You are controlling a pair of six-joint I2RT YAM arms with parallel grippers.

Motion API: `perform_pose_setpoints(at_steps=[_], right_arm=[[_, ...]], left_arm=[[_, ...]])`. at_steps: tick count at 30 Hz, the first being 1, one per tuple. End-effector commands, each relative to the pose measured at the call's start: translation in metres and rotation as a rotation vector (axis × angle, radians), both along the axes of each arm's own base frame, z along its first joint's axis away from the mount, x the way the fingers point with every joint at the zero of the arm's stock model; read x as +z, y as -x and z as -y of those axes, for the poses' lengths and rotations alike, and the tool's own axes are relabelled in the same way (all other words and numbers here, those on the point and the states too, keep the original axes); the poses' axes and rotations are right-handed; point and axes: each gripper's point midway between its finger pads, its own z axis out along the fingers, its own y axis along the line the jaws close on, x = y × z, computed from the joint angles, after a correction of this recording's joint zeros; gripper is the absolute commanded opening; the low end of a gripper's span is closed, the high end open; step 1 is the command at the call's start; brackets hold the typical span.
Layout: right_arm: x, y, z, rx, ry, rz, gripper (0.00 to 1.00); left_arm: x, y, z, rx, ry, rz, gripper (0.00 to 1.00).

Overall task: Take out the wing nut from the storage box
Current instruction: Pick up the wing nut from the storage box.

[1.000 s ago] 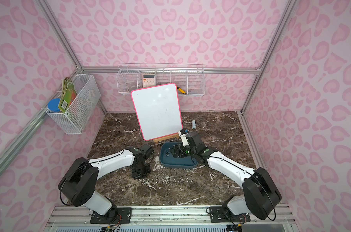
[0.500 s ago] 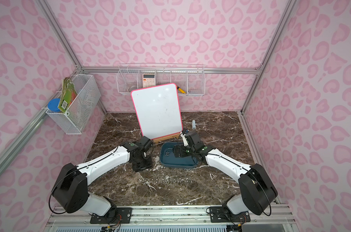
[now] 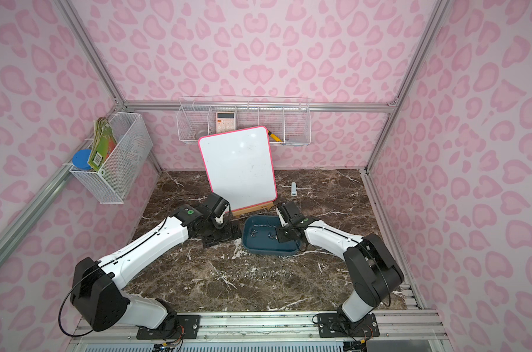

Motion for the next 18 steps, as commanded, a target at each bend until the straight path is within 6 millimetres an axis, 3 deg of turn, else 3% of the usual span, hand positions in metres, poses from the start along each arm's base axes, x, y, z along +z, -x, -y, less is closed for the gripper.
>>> perform_pose_setpoints(at_steps=[1,7,18], right_arm=[[-0.007,-0.002,0.006,0.014,0.064,0.001,0.38],[-0.021,-0.005,0.005,0.028,0.097,-0.024,0.37],[-0.03,-0.018,-0.006,0.045,0.103,-0.022,0.31]], left_arm=[[0.005,-0.004,0.001,-0.005,0.01,0.017,0.99],[0.004,-0.007,0.0,-0.002,0.007,0.015,0.99],[0.005,-0.011,-0.001,-0.002,0.008,0.015,0.98]])
